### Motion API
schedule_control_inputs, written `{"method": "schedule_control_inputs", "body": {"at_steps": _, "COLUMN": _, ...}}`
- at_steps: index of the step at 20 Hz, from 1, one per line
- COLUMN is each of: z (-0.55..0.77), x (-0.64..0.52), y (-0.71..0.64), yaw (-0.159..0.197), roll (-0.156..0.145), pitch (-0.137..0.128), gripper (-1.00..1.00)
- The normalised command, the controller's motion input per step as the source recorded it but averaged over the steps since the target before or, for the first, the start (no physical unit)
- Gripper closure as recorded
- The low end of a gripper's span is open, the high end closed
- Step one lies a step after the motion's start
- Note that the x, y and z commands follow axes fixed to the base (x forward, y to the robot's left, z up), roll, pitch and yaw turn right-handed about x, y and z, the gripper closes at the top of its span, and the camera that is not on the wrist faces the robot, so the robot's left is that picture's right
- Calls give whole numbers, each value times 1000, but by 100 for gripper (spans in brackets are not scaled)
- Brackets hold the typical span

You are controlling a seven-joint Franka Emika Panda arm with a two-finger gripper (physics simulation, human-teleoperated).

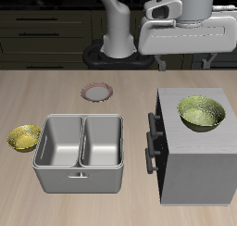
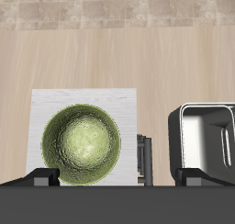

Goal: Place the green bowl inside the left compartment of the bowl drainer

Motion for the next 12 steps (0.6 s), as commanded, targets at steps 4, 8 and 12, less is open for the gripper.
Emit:
{"method": "schedule_control_inputs", "body": {"at_steps": 4, "z": -362, "x": 101, "y": 44, "yaw": -15, "roll": 1, "pitch": 46, "gripper": -100}}
{"method": "schedule_control_inputs", "body": {"at_steps": 8, "z": -365, "x": 2, "y": 54, "yaw": -82, "roll": 29, "pitch": 72, "gripper": -100}}
{"method": "schedule_control_inputs", "body": {"at_steps": 12, "z": -275, "x": -33, "y": -8, "yaw": 3, "roll": 0, "pitch": 47, "gripper": -100}}
